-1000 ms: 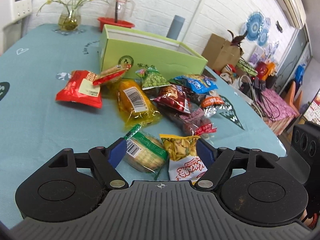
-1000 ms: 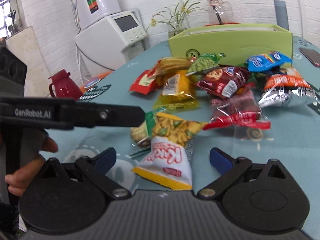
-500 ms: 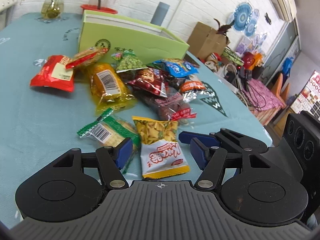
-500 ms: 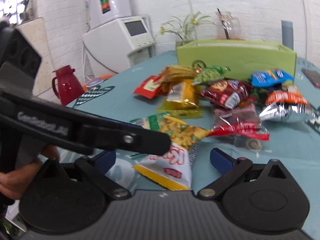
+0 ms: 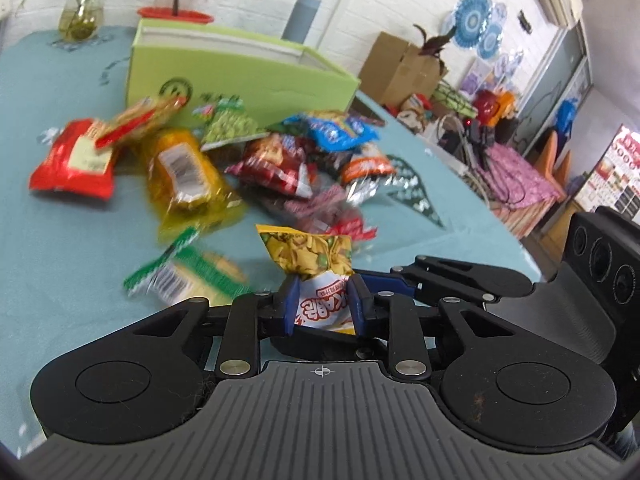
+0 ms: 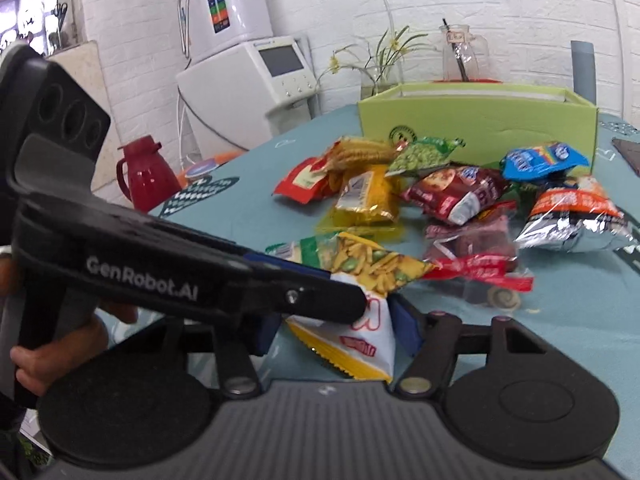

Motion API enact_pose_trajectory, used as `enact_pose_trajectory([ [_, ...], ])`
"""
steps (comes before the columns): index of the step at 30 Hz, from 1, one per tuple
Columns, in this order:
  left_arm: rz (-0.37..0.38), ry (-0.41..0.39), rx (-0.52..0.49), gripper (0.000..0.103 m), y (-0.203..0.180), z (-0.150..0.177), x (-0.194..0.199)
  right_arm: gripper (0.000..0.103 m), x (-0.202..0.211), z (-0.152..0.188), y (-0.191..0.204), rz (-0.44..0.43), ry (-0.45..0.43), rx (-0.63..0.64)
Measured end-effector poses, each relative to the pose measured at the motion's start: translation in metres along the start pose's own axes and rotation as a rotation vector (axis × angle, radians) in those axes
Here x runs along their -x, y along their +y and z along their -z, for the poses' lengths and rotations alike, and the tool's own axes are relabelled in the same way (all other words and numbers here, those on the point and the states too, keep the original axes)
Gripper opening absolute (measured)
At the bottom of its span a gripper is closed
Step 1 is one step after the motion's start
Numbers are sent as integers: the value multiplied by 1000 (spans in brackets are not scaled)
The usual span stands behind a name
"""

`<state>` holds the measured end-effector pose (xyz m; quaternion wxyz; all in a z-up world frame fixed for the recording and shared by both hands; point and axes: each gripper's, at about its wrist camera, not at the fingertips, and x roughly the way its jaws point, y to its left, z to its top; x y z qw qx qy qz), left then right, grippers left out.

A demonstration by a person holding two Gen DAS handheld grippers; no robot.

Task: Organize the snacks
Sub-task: 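Grasp the white-and-yellow chip bag with the left gripper, then carry the chip bag into the green box and open the left gripper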

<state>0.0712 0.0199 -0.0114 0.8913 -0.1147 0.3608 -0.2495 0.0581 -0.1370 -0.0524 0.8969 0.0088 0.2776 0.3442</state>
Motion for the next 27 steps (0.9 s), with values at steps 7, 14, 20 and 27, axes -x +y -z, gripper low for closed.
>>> enact_pose_trajectory([
  [7,20,-150,-128,3,-19,-99,-15,75,-4,-91,-35,90,-130,146],
  [14,17,-169,-94,5,9,-220,-88,75,-65,-191,-116,159,-120,176],
  [20,41,-71,-34,9,42,-256,-171,83,-113,-205,-184,200,-25,109],
  [27,-6,-180,-73,55,46,-251,-146,102,-80,-196,-189,198,-134,99],
])
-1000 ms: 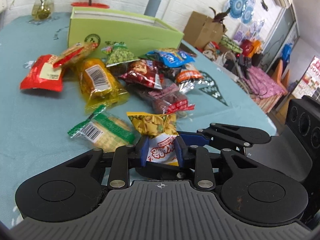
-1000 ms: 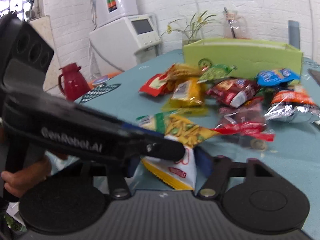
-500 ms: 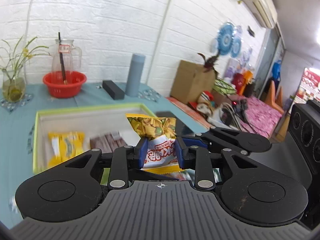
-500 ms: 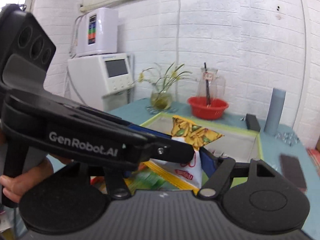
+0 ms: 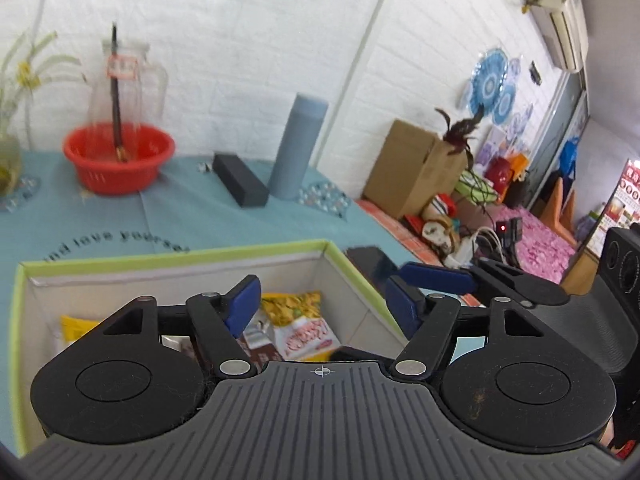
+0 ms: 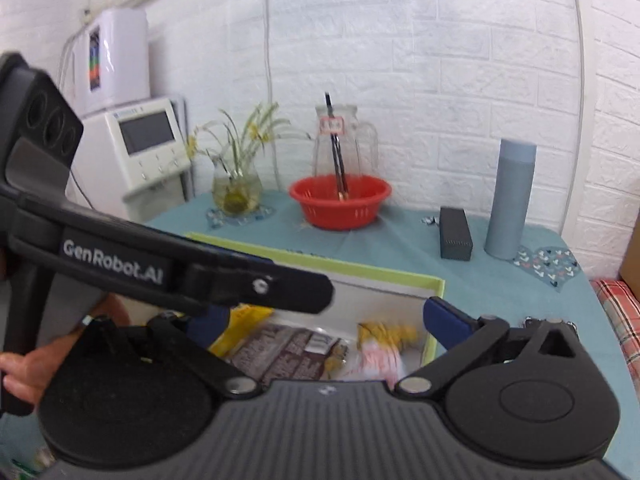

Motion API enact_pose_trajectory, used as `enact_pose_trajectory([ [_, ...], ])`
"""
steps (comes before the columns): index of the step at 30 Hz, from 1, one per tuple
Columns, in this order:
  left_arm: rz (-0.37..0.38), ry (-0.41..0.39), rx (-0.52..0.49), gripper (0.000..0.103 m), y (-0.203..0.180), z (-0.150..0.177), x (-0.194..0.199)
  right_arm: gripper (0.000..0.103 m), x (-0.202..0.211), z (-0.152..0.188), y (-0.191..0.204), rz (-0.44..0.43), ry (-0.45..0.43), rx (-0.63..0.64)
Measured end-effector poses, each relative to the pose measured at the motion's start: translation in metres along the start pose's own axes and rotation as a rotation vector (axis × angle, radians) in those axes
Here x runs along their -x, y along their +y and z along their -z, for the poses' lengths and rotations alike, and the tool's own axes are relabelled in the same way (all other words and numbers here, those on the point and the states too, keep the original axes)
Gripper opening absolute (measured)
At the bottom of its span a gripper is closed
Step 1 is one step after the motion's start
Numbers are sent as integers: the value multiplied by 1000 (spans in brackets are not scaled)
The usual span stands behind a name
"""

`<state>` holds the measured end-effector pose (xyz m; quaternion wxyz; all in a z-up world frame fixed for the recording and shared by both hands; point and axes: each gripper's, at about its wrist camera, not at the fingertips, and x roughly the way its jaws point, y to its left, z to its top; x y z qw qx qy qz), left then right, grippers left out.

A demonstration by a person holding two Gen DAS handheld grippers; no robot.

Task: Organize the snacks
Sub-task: 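Carry the chip bag into the green box and open the left gripper, then grasp the green-striped cracker pack with the left gripper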

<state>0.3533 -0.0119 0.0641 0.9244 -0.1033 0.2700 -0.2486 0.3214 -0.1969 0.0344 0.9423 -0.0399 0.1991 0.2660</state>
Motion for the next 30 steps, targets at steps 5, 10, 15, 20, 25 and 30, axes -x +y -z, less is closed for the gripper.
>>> enact_pose_trajectory([
  [5,21,-77,-36,70,-21,14,56,103,50,11,23,-22,-59,3],
  [10,-1,-93,-70,75,-43,59,108,103,98,42,62,-45,-51,-15],
  [15,-99,-71,-57,77,-49,119,157,103,127,85,110,-97,10,-44],
  [20,-224,-21,24,80,-34,173,200,103,134,121,157,-243,88,-102],
  [25,-225,89,192,77,-5,215,219,102,119,138,202,-326,164,-50],
  [30,-135,116,293,75,8,224,223,102,99,150,227,-283,228,48],
])
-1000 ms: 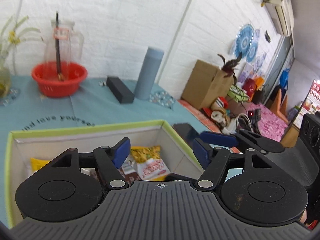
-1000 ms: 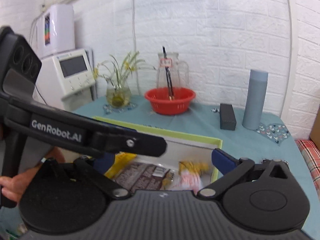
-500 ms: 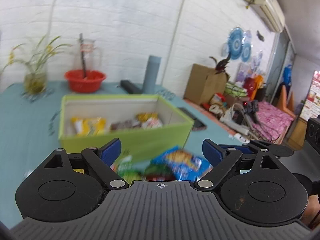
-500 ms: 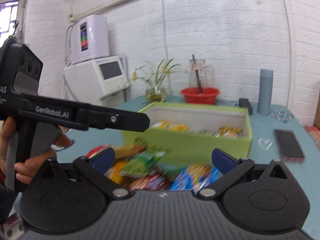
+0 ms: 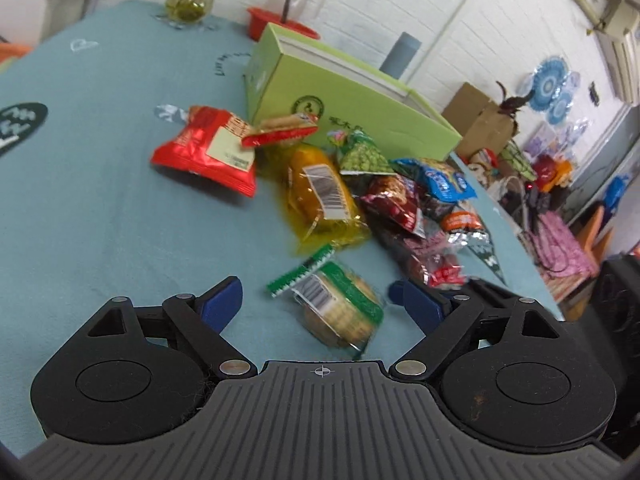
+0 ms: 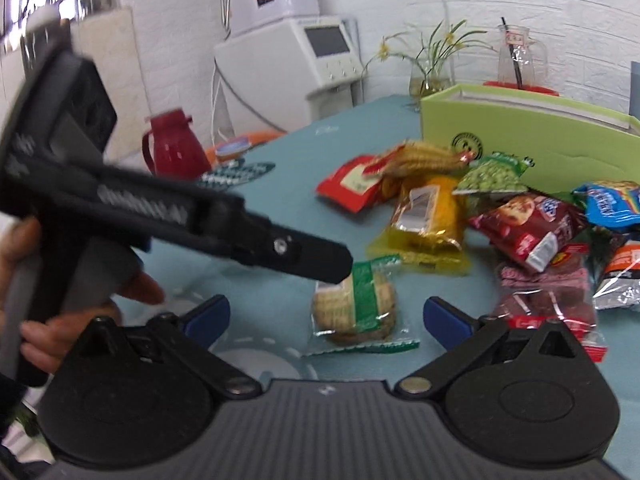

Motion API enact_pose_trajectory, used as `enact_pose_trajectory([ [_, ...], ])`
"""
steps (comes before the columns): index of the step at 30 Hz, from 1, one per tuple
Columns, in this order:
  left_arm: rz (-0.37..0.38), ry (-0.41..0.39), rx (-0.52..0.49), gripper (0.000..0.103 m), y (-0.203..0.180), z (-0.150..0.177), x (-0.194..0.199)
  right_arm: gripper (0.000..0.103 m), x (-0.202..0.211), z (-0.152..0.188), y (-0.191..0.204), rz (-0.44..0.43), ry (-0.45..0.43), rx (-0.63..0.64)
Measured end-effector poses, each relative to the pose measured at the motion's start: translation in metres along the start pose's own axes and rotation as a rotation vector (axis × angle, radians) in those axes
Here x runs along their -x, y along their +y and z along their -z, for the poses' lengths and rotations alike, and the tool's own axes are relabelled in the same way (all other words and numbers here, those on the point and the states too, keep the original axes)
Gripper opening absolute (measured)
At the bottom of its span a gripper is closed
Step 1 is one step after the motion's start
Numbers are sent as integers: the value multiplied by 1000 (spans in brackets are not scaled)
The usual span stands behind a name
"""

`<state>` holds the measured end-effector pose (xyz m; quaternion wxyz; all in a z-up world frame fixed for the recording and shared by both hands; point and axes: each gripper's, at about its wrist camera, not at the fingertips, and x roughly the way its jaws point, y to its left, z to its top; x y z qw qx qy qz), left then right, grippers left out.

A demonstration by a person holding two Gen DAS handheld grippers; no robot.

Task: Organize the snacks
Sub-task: 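Grasp the green-striped cracker pack with the left gripper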

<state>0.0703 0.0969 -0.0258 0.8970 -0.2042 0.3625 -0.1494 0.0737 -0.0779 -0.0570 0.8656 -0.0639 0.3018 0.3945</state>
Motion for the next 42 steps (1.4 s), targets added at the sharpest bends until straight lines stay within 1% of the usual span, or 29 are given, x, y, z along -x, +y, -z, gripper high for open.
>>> enact_pose_trajectory([
  [2,7,4,-14,75,-3,0,-2,102,-5,2,3,23,19,-3],
  [3,8,3,-27,75,-6,-1,-3,102,-6,3,4,21,24,-7],
  [5,13,7,-45,75,-9,-2,-5,102,-4,4,10,-13,26,-9],
  [6,15,15,-53,74,-11,-3,-7,102,-2,6,12,-7,24,-15],
  [9,-19,11,-59,74,-12,-4,-9,102,1,6,7,35,9,-40],
  [12,-27,15,-51,74,-11,-5,-10,102,-2,4,2,43,19,-78],
  [16,-43,16,-50,74,-11,-5,-11,102,-9,0,9,44,23,-49],
  [19,-77,12,-65,74,-11,-4,-11,102,-12,-2,12,50,25,-25],
  [23,-56,25,-41,74,-6,-6,-15,102,-14,-3,8,55,27,-23],
  [29,-50,43,-53,71,-8,-4,-22,102,-18,-2,10,68,29,25],
  [30,-47,41,-68,69,-10,-2,-22,102,-18,-2,11,64,30,35],
  [31,-48,41,-90,52,-12,0,-22,101,-17,-2,11,58,33,40],
  [32,-47,45,-105,34,-14,2,-23,97,-15,-2,12,44,29,45],
  [33,-69,33,-116,34,-16,3,-23,95,-15,-4,13,53,32,52],
  [35,-81,23,-128,33,-17,4,-23,87,-14,-4,14,69,37,77],
  [36,-80,24,-113,33,-15,3,-23,85,-13,-5,13,68,34,70],
  [38,-69,26,-81,31,-10,0,-24,77,-10,-6,4,46,24,28],
  [39,-58,29,-73,30,-7,-2,-23,76,-9,-6,-1,37,19,15],
  [40,-43,31,-62,29,-3,-3,-23,77,-9,-6,-7,41,11,-9],
  [41,-25,32,-38,31,2,-4,-22,92,-9,-6,-13,48,5,-37],
  [42,1,34,-9,34,7,-5,-22,97,-10,-6,-16,47,13,-52],
])
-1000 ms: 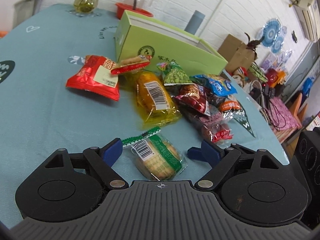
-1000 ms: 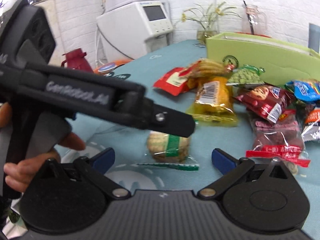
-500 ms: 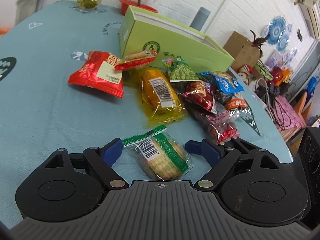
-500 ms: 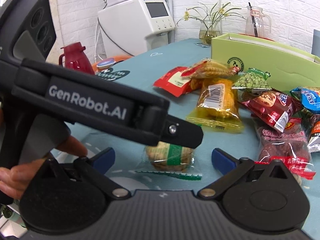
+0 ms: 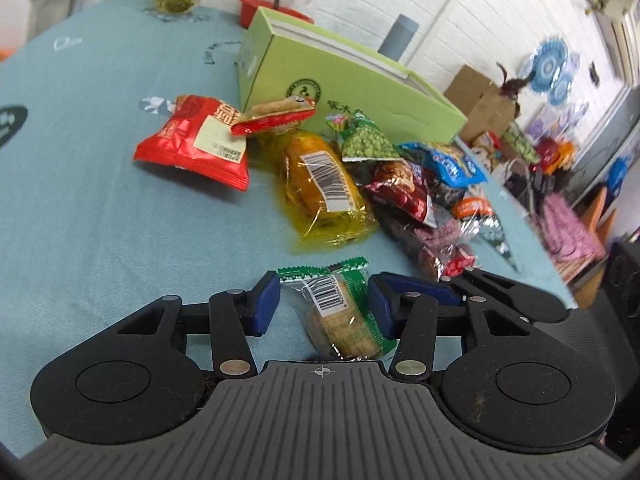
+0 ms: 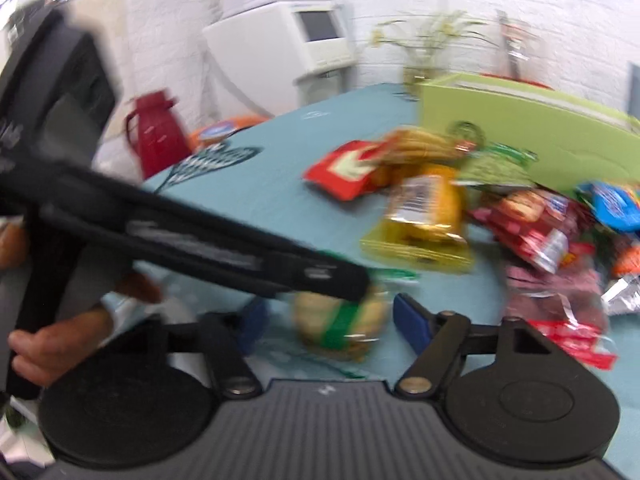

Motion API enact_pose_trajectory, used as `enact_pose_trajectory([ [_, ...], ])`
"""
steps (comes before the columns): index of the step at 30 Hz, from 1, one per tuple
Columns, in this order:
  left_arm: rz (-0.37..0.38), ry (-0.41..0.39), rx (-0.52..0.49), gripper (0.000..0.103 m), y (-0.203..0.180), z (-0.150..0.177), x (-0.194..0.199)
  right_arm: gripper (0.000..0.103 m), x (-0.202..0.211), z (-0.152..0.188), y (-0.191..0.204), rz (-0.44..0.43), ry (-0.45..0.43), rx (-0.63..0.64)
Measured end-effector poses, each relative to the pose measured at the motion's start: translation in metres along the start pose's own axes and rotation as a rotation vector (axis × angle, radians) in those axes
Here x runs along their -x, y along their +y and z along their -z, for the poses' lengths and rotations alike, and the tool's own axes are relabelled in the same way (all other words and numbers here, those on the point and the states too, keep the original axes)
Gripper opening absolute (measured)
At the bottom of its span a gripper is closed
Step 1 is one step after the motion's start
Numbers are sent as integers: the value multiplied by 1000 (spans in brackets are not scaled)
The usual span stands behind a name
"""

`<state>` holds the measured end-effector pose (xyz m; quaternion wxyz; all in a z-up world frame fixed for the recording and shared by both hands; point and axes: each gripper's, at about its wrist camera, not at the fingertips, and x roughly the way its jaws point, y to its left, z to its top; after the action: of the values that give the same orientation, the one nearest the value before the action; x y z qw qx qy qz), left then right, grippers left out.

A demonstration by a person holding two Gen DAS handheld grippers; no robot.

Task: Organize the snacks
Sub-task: 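Grasp the green-striped cracker pack with the left gripper, then carry the cracker pack into the green box and release it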

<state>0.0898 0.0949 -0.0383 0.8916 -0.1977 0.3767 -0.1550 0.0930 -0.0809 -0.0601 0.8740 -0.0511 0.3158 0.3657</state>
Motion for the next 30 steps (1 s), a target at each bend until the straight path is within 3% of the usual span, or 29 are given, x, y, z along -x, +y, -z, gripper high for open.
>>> enact_pose_trajectory([
  [2,31,2,35,46,4,-2,0,98,0,0,2,2,3,2],
  [11,20,18,-30,63,-9,-3,-3,102,-15,-4,40,218,73,17],
  [18,78,60,-38,64,2,-7,1,102,-10,-3,40,218,88,-2],
  [20,101,74,-43,64,4,-9,2,102,-1,-5,42,190,25,-20],
  [22,126,91,-52,64,5,-11,2,102,6,-4,48,216,-7,-27],
  [26,164,127,-72,64,4,-15,-3,101,0,-3,55,270,11,0],
  [27,164,133,-85,64,2,-16,-3,99,-1,-3,54,267,7,-2],
  [28,161,136,-96,64,1,-15,-3,86,-3,-2,54,265,8,-7],
  [29,153,136,-106,61,0,-13,-4,65,-5,0,52,257,16,-15],
  [30,141,123,-125,60,-3,-11,-4,64,-5,3,51,247,1,-8],
])
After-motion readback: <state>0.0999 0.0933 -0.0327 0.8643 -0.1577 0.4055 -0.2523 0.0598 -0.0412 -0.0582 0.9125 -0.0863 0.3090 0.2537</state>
